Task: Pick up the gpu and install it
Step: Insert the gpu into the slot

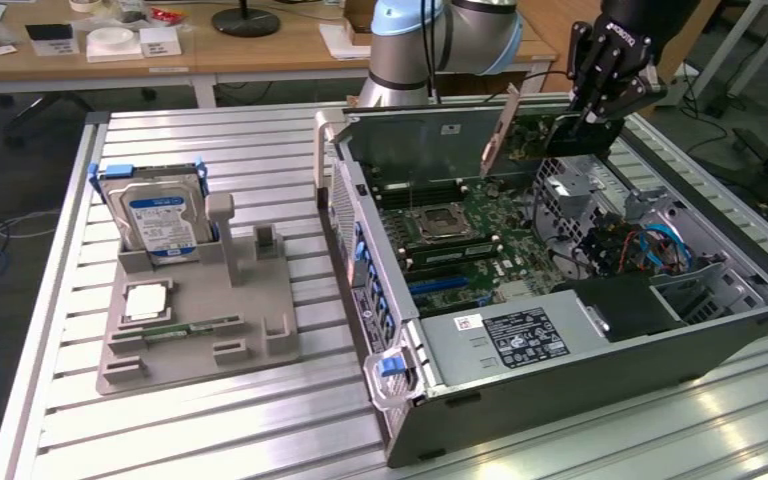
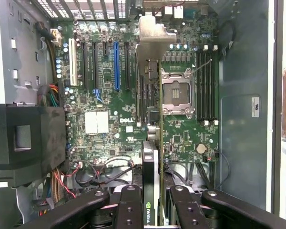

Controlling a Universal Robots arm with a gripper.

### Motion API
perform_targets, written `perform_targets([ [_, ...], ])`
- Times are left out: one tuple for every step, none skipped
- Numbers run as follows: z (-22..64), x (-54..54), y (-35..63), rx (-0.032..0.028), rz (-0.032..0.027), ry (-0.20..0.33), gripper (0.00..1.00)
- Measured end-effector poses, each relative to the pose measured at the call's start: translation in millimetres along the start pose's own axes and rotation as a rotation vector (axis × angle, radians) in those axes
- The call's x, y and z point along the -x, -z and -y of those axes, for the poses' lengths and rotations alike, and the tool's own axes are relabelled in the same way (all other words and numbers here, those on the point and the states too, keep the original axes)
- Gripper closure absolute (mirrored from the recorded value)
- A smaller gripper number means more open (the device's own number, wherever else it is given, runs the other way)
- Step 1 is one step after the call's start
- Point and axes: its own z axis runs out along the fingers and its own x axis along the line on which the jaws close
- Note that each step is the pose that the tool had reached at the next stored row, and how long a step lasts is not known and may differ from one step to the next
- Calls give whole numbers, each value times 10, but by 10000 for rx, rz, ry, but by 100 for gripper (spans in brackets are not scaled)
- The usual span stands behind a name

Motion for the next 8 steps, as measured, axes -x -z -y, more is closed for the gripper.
perform_targets([
  [0, 0, 0, 0, 0, 1, 74],
  [0, 0, 0, 0, -2, 1, 74],
  [0, 0, 0, 1, -1, 1, 74],
  [0, 0, 0, 0, -1, 1, 74],
  [0, 0, 0, 0, -1, 1, 74],
  [0, 0, -4, 0, 0, 1, 74],
  [0, 0, -11, 0, 0, 1, 74],
  [1, -1, -20, 0, -1, 1, 74],
])
